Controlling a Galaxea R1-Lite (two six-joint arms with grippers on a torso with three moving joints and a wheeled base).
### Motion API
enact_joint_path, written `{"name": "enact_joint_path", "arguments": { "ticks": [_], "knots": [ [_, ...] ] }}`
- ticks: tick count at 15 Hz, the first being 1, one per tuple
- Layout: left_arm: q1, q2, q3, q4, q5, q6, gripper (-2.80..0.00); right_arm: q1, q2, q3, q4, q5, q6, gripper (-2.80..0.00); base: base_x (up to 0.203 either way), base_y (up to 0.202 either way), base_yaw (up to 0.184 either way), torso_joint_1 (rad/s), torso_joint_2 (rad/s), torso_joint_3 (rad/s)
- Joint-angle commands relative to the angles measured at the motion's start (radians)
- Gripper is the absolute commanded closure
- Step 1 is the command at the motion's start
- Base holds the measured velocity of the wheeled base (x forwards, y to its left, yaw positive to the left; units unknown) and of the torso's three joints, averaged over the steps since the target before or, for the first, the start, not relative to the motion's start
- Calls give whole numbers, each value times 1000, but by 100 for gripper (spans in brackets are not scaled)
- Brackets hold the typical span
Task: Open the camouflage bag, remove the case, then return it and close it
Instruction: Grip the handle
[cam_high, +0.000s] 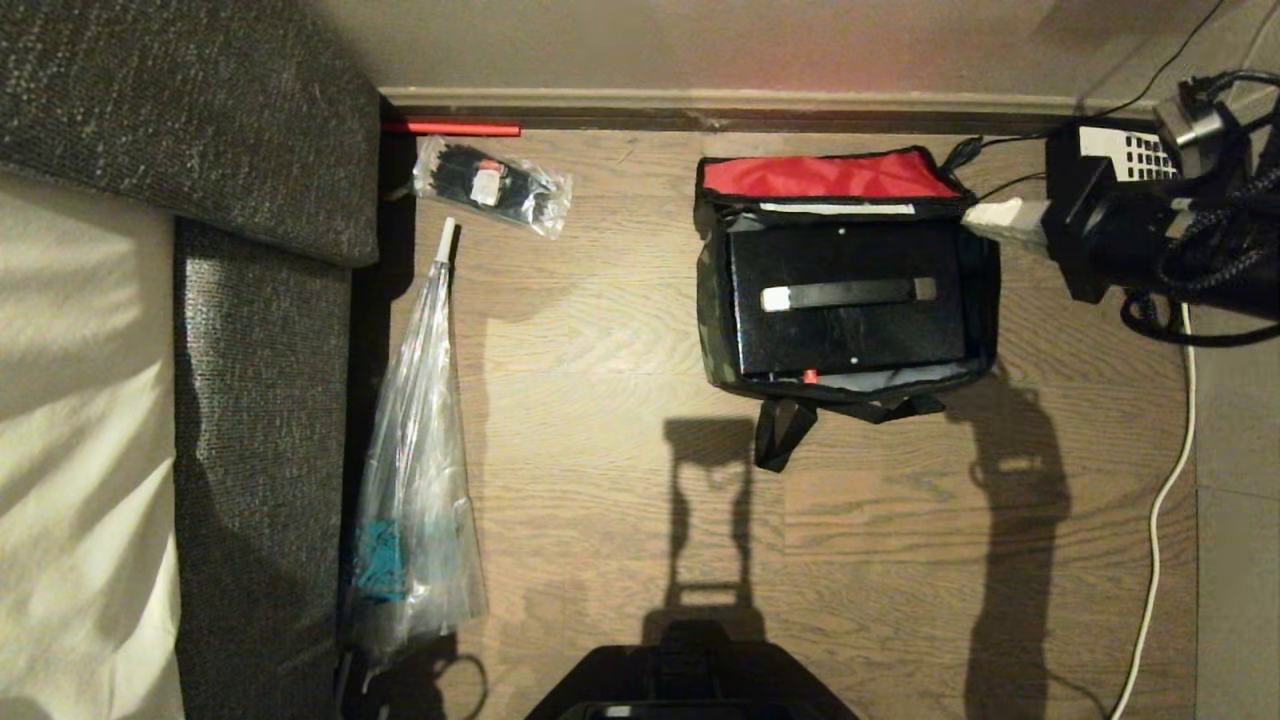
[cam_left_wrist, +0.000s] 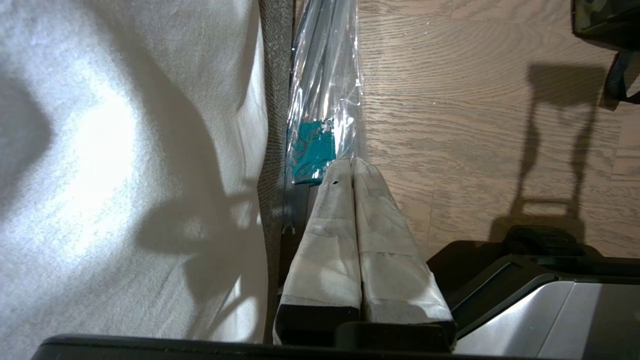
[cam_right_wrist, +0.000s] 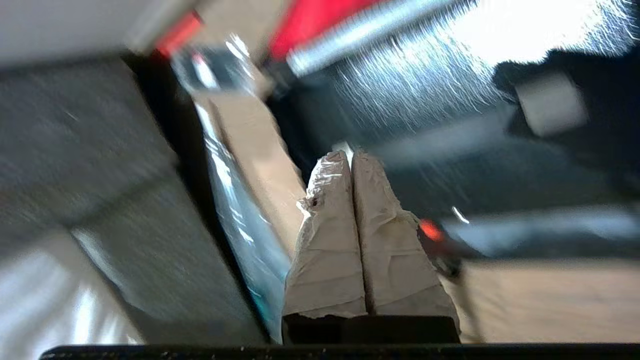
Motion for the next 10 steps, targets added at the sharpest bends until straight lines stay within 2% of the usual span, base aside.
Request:
{"name": "enact_joint_path", "arguments": {
  "ticks": [1,5,7,10],
  "knots": [
    [1,0,2,-1,0,-1,0,4,-114,135,-1,-8,-75,0,0,0,0,0,0,0],
    [1,0,2,-1,0,-1,0,4,-394,392,37,-142,-242,0,0,0,0,0,0,0],
    [1,0,2,-1,0,-1,0,5,-549,454,163,-221,-336,0,0,0,0,0,0,0],
    [1,0,2,-1,0,-1,0,-6,-732,486,425,-324,-467,0,0,0,0,0,0,0]
  ]
}}
